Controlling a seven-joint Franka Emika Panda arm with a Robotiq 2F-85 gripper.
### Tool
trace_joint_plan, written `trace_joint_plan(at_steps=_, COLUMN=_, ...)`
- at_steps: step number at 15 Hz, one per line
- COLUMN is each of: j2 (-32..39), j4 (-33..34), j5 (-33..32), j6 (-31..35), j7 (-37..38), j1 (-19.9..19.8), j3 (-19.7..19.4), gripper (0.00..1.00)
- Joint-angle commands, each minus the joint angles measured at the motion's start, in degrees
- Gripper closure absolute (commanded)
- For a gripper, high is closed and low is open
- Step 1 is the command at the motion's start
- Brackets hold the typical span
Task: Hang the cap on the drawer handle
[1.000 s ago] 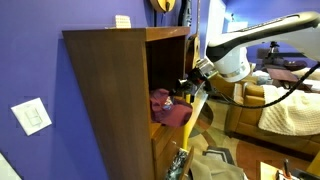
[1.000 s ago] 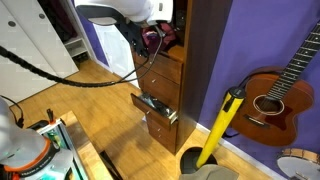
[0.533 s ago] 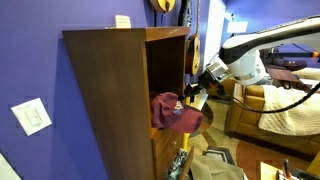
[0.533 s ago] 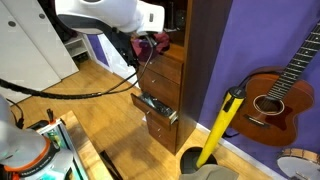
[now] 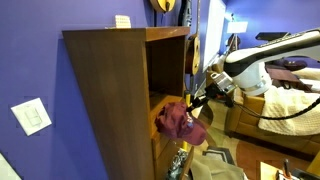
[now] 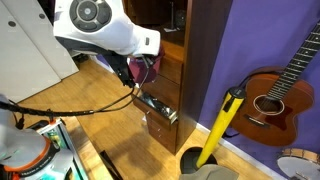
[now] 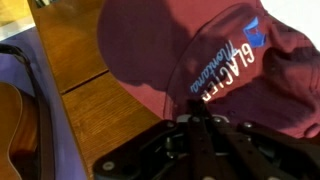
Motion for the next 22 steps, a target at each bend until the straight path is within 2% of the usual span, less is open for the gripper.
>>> trace_joint_plan(at_steps=1, j2=0.65, j4=-2.49, j5=3.33, j6=6.12, j7=-2.01, j1=0.52, j3=0.13, gripper=1.0)
trace_joint_plan(at_steps=6, j2=5.32, j4=-2.71, j5=8.9, j6=18.21, j7=0.47, j1=2.01, j3=2.42, gripper=1.0)
trace_joint_plan(at_steps=8, j2=7.46, j4=-2.33, j5=10.2, j6=20.42, j7=1.04, j1=2.7, j3=3.07, gripper=1.0)
trace_joint_plan(at_steps=12, j2=10.94, j4=-1.36, j5=11.09, j6=20.18, j7=2.71, j1=3.7, j3=4.0, gripper=1.0)
trace_joint_plan(at_steps=15, j2=13.21, j4=-1.44, j5=9.19, j6=20.37, j7=5.24, j1=3.22, j3=4.65, gripper=1.0)
trace_joint_plan(at_steps=22, j2=16.51, j4=-1.06, j5=9.1, j6=22.48, j7=9.44, j1=1.8, j3=3.98, gripper=1.0)
